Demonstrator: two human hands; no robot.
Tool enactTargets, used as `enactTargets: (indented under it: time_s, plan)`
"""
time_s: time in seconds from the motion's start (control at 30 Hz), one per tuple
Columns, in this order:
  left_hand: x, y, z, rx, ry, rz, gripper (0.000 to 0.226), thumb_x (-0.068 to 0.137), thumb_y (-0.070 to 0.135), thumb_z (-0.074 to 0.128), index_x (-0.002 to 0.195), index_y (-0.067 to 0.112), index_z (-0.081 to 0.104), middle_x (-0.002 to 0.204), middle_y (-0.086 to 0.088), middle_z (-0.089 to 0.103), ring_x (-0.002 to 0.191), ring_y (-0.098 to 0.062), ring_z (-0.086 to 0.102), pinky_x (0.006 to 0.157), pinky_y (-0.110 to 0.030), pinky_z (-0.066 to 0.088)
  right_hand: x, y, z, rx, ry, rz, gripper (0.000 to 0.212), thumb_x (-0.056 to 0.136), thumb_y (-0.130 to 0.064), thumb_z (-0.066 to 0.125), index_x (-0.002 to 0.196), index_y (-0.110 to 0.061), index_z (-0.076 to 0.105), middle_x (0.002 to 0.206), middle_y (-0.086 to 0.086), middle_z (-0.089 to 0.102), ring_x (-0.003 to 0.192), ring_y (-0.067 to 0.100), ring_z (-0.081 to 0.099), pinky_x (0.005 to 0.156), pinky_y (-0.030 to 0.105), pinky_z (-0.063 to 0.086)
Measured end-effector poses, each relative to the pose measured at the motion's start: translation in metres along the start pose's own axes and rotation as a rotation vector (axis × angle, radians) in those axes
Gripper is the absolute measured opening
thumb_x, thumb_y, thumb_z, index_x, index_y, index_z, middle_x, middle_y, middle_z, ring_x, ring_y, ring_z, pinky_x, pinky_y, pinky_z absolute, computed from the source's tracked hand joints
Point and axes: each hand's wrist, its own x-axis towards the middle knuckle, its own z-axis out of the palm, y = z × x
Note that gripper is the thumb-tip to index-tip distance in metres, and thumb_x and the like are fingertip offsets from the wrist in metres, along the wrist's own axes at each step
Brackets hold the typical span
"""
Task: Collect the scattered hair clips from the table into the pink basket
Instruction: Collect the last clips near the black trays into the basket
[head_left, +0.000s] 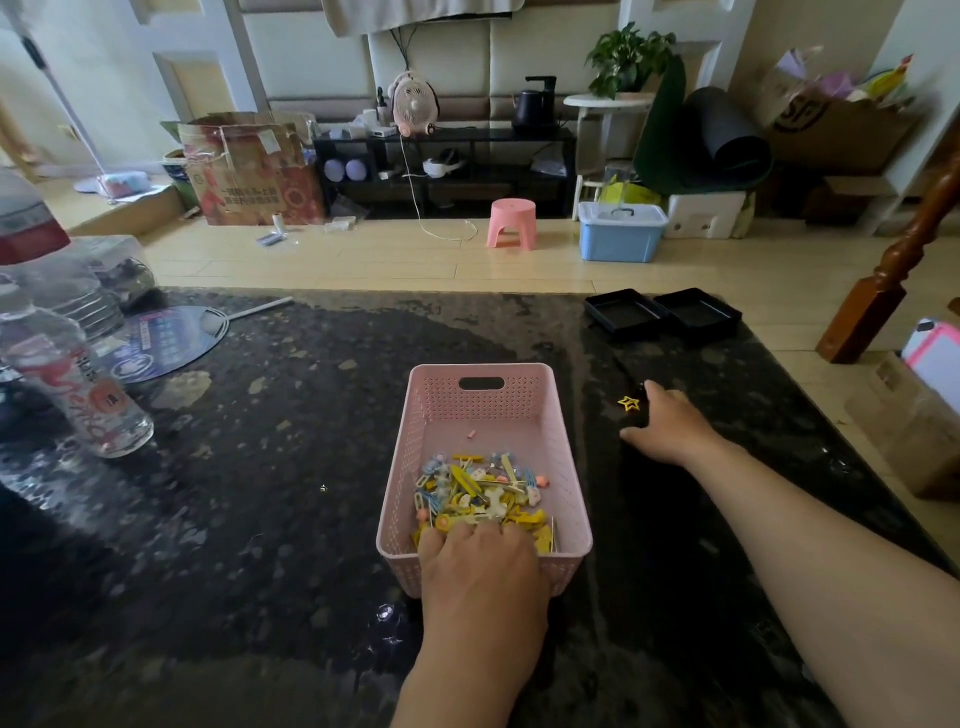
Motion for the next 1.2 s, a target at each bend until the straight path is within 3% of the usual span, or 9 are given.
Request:
enactTargets:
  time_s: [0.1,0.17,0.23,0.33,0.43,0.57,0.73,1.07,1.2]
  plan:
    - [0.002,0.001,0.000,-0.008,-0.003,0.003,0.024,0.098,0.043,0.043,0.107,0.026,0.057,0.111,0.003,0.060,0.105,-0.022,0.051,0.097,-0.045,0.031,0.006,-0.006,0.006,-0.077,-0.027,-0.049,0.072,0.095,-0.038,0.053,0.156,-0.026,0.016,0.163,0.011,0.017,0.145,0.036,0.027,0.114,0.050,0.032]
    - [0.002,0.001,0.001,-0.018,0.001,0.005,0.022,0.099,0.042,0.043,0.105,0.026,0.056,0.110,0.004,0.060,0.104,-0.021,0.050,0.098,-0.044,0.031,0.004,-0.013,0.008,-0.168,-0.037,-0.101,0.051,0.099,-0.033,0.046,0.148,-0.023,0.037,0.157,0.012,0.029,0.139,0.036,0.035,0.109,0.049,0.038]
    - [0.002,0.001,0.001,-0.024,0.013,0.005,0.019,0.099,0.040,0.043,0.102,0.026,0.056,0.108,0.004,0.060,0.102,-0.021,0.051,0.097,-0.044,0.031,-0.001,-0.017,0.011,-0.255,0.024,-0.168,0.027,0.098,-0.026,0.047,0.121,-0.019,0.059,0.136,0.012,0.049,0.123,0.034,0.048,0.098,0.048,0.046]
    - [0.001,0.000,0.002,-0.023,0.025,0.006,0.018,0.098,0.041,0.044,0.100,0.027,0.055,0.106,0.005,0.060,0.101,-0.020,0.051,0.094,-0.043,0.030,-0.012,-0.021,0.011,-0.312,0.117,-0.234,0.018,0.096,-0.018,0.051,0.110,-0.018,0.062,0.123,0.011,0.055,0.115,0.032,0.052,0.092,0.044,0.048]
    - [0.001,0.001,0.001,-0.023,0.014,0.007,0.020,0.098,0.043,0.044,0.102,0.027,0.055,0.107,0.006,0.060,0.102,-0.020,0.051,0.095,-0.043,0.031,-0.018,-0.021,0.009,-0.247,0.099,-0.225,0.004,0.093,-0.016,0.054,0.097,-0.017,0.055,0.117,0.013,0.057,0.107,0.032,0.054,0.086,0.040,0.047]
    - [0.001,0.002,0.000,-0.017,0.017,0.010,0.021,0.098,0.045,0.044,0.102,0.028,0.056,0.107,0.007,0.060,0.101,-0.018,0.051,0.095,-0.042,0.031,-0.026,-0.015,0.004,0.000,0.061,-0.128,0.012,0.088,-0.014,0.061,0.100,-0.016,0.057,0.107,0.007,0.058,0.095,0.028,0.057,0.075,0.031,0.042]
    - [0.000,0.001,0.000,-0.024,0.026,0.009,0.021,0.097,0.046,0.044,0.099,0.029,0.056,0.104,0.008,0.060,0.099,-0.018,0.051,0.093,-0.042,0.032,-0.039,-0.013,-0.004,0.088,-0.088,-0.108,0.011,0.088,-0.011,0.064,0.089,-0.022,0.067,0.099,0.000,0.063,0.085,0.013,0.061,0.069,0.028,0.051]
    - [-0.004,0.002,-0.003,0.006,0.052,0.018,0.020,0.097,0.045,0.043,0.102,0.030,0.055,0.108,0.008,0.061,0.103,-0.018,0.053,0.089,-0.040,0.031,-0.105,-0.065,-0.042,0.477,-0.071,-0.475,0.009,0.093,-0.014,0.064,0.091,-0.014,0.072,0.083,0.001,0.070,0.068,0.012,0.067,0.060,0.023,0.052]
    - [-0.003,0.003,-0.004,0.002,0.043,0.016,0.019,0.096,0.045,0.045,0.102,0.030,0.055,0.109,0.008,0.061,0.103,-0.018,0.053,0.089,-0.040,0.032,-0.123,-0.084,-0.041,0.492,-0.166,-0.623,0.015,0.092,-0.019,0.066,0.102,-0.014,0.076,0.089,-0.006,0.071,0.079,0.006,0.067,0.071,0.020,0.054]
